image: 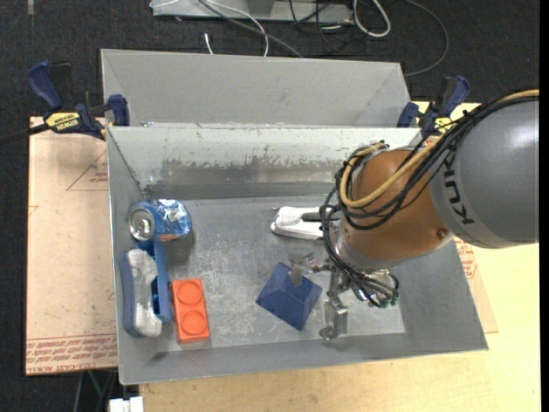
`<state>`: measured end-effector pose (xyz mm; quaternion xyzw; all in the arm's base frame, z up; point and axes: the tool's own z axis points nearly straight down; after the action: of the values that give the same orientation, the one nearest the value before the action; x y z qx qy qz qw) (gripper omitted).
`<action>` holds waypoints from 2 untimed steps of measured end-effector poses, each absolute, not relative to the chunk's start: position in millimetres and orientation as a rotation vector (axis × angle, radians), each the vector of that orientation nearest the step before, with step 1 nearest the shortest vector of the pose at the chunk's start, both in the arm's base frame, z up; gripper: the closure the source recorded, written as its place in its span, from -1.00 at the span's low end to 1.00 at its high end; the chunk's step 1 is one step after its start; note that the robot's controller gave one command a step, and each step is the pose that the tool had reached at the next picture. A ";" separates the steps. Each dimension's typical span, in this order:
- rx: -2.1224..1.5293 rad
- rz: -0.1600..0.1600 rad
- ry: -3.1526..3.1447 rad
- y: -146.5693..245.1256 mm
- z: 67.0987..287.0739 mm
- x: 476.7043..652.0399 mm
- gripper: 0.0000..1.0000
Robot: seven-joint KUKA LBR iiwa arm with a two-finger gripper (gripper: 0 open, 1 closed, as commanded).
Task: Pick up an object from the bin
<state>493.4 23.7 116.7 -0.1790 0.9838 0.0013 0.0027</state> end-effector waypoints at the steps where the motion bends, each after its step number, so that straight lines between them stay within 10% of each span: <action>1: -0.529 0.008 3.091 30.4 100.5 505.9 -1.00; 2: -0.953 0.007 2.980 13.2 90.2 533.1 -1.00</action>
Offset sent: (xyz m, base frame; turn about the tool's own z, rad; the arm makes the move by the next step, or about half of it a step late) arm 0.0383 -0.0127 -0.0285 -0.2671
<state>533.1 13.2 90.2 -0.3045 0.9525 0.0023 0.0066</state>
